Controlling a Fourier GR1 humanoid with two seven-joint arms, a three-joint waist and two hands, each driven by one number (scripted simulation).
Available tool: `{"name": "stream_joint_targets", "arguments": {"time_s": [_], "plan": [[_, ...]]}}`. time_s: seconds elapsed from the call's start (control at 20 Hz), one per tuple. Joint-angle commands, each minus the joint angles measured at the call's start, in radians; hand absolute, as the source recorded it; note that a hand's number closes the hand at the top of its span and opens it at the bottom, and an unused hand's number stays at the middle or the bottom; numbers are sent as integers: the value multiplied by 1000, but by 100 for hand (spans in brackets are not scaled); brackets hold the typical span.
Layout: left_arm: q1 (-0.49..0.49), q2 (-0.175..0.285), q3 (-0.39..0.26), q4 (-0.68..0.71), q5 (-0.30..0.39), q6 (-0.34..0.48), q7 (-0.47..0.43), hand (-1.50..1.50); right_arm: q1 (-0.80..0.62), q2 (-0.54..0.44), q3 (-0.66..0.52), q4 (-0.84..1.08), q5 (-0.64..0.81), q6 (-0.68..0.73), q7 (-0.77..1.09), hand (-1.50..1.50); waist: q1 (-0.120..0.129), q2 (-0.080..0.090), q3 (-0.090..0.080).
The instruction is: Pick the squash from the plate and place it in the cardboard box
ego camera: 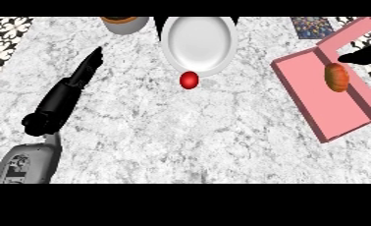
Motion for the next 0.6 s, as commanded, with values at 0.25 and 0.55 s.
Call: {"name": "stream_joint_targets", "arguments": {"time_s": [0.25, 0.55], "plan": [[6, -9, -1, -8, 5, -1, 8, 0, -22, 67, -410, -41, -359, -225, -78, -150, -14, 0, 1], [-29, -15, -14, -40, -11, 0, 69, 0, 95, 51, -480, -25, -433, -286, -190, -150, -1, 2, -1]]}}
